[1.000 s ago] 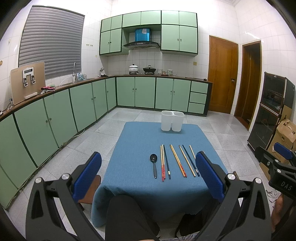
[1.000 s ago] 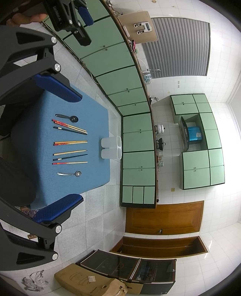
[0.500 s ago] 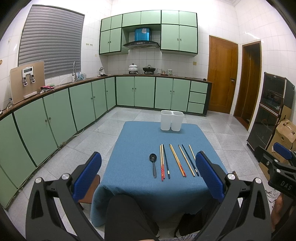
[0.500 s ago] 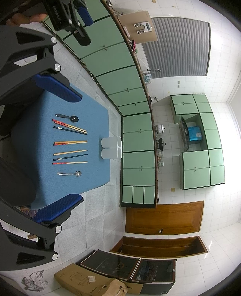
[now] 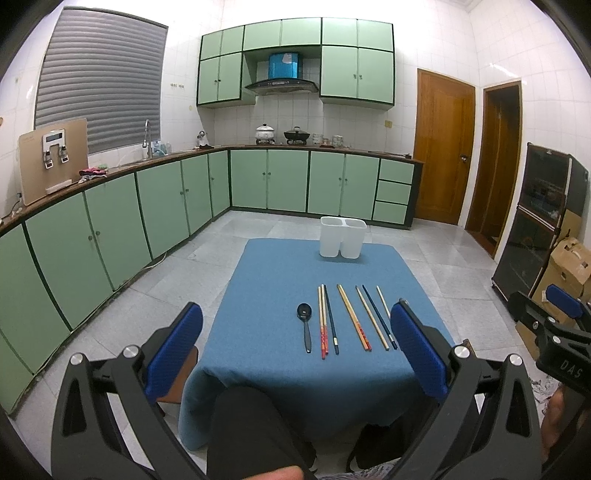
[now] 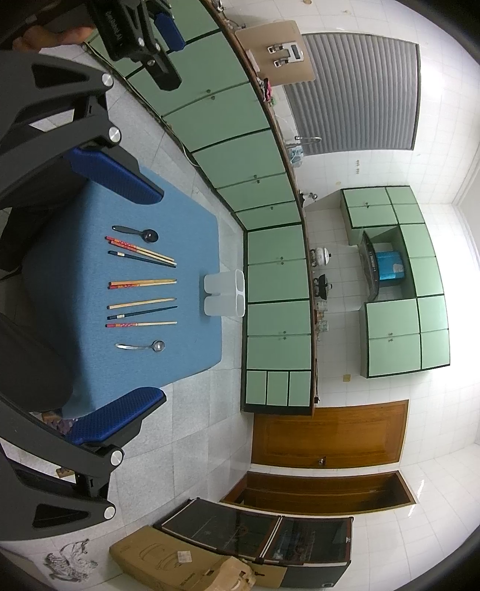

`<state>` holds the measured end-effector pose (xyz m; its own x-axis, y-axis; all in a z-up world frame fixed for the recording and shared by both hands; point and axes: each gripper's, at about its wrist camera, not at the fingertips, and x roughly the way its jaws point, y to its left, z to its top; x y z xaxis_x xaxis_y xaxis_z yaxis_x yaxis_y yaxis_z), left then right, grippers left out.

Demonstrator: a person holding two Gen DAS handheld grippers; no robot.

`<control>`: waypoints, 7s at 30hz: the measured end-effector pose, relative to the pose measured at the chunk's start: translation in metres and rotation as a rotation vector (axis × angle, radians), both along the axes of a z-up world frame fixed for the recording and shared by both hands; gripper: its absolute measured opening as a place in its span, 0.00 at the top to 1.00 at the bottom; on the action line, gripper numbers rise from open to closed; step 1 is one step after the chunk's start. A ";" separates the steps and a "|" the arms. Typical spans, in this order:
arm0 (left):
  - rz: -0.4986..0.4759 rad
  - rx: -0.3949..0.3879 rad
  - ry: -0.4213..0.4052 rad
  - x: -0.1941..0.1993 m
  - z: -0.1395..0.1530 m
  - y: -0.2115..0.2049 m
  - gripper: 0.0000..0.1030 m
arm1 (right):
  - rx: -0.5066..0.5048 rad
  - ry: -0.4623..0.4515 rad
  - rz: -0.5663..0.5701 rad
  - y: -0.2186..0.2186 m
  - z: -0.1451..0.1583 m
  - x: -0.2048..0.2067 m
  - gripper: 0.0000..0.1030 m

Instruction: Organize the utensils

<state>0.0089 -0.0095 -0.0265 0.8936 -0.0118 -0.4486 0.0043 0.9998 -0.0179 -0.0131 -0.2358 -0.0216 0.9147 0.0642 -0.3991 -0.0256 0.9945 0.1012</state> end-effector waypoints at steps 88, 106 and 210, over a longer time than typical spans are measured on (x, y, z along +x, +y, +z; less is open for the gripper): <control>-0.171 -0.033 0.196 0.265 -0.144 -0.003 0.89 | -0.097 0.212 0.083 -0.063 -0.159 0.267 0.92; -0.240 -0.069 0.153 0.316 -0.098 -0.003 0.89 | -0.078 0.241 0.208 -0.069 -0.110 0.322 0.92; -0.233 0.041 0.409 0.220 -0.256 0.008 0.86 | -0.161 0.331 0.460 -0.129 -0.268 0.214 0.74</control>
<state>0.2286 -0.0016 -0.2821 0.6192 -0.1660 -0.7675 0.2292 0.9730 -0.0255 0.2004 -0.3652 -0.2901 0.6325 0.3393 -0.6963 -0.4505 0.8924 0.0256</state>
